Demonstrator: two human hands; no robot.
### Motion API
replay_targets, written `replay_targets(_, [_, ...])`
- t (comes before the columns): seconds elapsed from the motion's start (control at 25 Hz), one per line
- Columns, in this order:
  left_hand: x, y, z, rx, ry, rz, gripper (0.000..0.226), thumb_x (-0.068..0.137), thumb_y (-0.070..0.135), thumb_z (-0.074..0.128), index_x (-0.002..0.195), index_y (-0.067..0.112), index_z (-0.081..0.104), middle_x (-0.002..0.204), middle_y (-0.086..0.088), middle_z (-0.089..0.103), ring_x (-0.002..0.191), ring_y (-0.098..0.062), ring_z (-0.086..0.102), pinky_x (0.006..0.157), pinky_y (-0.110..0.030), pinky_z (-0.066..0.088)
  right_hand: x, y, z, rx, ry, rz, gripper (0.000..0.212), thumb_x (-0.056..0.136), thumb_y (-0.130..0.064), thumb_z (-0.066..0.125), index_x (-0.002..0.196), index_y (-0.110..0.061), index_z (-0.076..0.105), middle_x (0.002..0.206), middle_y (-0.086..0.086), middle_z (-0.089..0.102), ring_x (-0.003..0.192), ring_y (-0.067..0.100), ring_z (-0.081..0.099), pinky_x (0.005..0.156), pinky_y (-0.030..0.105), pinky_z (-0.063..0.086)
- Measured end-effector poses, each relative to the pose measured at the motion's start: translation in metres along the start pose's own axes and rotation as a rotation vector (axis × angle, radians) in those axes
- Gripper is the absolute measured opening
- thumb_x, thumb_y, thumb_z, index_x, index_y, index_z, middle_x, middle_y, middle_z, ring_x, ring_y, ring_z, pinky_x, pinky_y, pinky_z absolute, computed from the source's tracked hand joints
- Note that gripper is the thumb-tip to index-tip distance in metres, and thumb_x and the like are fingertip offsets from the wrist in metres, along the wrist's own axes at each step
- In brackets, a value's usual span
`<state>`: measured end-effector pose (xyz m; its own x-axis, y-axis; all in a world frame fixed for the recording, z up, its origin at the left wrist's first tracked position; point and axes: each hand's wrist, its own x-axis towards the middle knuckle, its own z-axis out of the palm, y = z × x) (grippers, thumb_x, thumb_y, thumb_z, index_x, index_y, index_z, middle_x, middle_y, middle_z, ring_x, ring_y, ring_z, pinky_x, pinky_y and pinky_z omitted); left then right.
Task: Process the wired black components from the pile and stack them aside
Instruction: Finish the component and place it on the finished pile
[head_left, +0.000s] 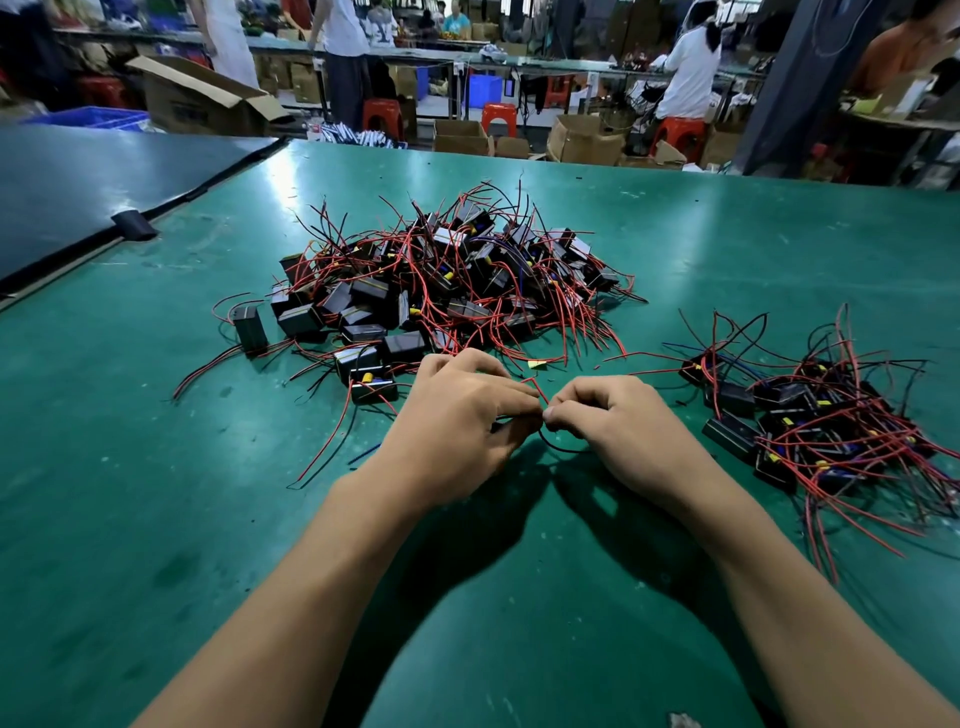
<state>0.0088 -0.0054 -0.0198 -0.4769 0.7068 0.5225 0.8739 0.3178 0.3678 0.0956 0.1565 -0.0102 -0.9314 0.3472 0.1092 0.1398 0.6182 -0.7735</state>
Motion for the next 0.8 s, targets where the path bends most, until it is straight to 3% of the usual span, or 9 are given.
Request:
replay_targets(0.24, [-0.002,0.000,0.004,-0.023,0.056,-0.027,0.010,0.084,0.029,0.072,0.091,0.024,0.077,0.086,0.012,0.073,0.089,-0.020,0.059,0.079,-0.043,0.041,0.000,-0.003,0.004,-0.096,0.072,0.043,0.020,0.085,-0.028,0.068,0.068,-0.019,0.067,0.052,-0.015,0.057,0.052,0.002,0.047,0.055,0.021,0.038])
replay_targets(0.32, [0.000,-0.002,0.002,-0.090,0.113,-0.054,0.010,0.082,0.021,0.076,0.090,0.016,0.078,0.089,0.005,0.074,0.090,-0.019,0.063,0.082,-0.042,0.048,0.000,0.001,-0.001,-0.164,0.102,0.053,0.019,0.086,-0.032,0.070,0.070,-0.022,0.067,0.059,-0.013,0.064,0.060,0.005,0.055,0.062,0.029,0.045])
replay_targets(0.44, [0.000,-0.007,-0.003,-0.111,0.232,-0.130,0.014,0.082,0.011,0.071,0.095,0.013,0.076,0.096,0.002,0.074,0.094,-0.014,0.064,0.089,-0.029,0.049,0.004,0.010,-0.013,-0.150,0.183,0.125,0.022,0.086,-0.033,0.071,0.067,-0.024,0.067,0.065,-0.010,0.067,0.068,0.011,0.060,0.065,0.028,0.043])
replay_targets(0.56, [-0.001,-0.014,-0.002,-0.029,0.182,-0.242,0.023,0.086,0.015,0.069,0.109,0.015,0.073,0.108,0.001,0.071,0.105,-0.016,0.061,0.098,-0.029,0.045,0.006,0.017,-0.023,-0.122,0.335,0.236,0.023,0.087,-0.034,0.068,0.068,-0.023,0.065,0.068,-0.012,0.067,0.076,0.017,0.064,0.068,0.027,0.042])
replay_targets(0.64, [-0.003,-0.014,0.002,-0.040,0.135,-0.256,0.026,0.088,0.016,0.068,0.113,0.015,0.071,0.115,0.000,0.069,0.111,-0.017,0.059,0.102,-0.030,0.043,0.004,0.018,-0.024,-0.226,0.486,0.254,0.020,0.089,-0.037,0.065,0.075,-0.023,0.062,0.070,-0.012,0.064,0.077,0.022,0.062,0.070,0.029,0.041])
replay_targets(0.72, [-0.003,-0.013,0.004,-0.066,0.108,-0.259,0.026,0.088,0.016,0.068,0.114,0.015,0.070,0.117,-0.001,0.068,0.113,-0.017,0.057,0.103,-0.030,0.042,0.000,0.009,-0.019,-0.281,0.660,0.047,0.010,0.092,-0.033,0.063,0.085,-0.027,0.061,0.079,-0.008,0.062,0.076,0.018,0.056,0.071,0.028,0.039])
replay_targets(0.8, [-0.003,-0.014,0.007,-0.056,0.076,-0.282,0.025,0.088,0.017,0.068,0.112,0.015,0.071,0.115,-0.001,0.068,0.111,-0.018,0.058,0.101,-0.031,0.043,-0.005,-0.002,-0.005,-0.261,0.619,-0.267,0.007,0.093,-0.028,0.062,0.094,-0.023,0.066,0.087,-0.004,0.063,0.076,0.015,0.056,0.070,0.030,0.043])
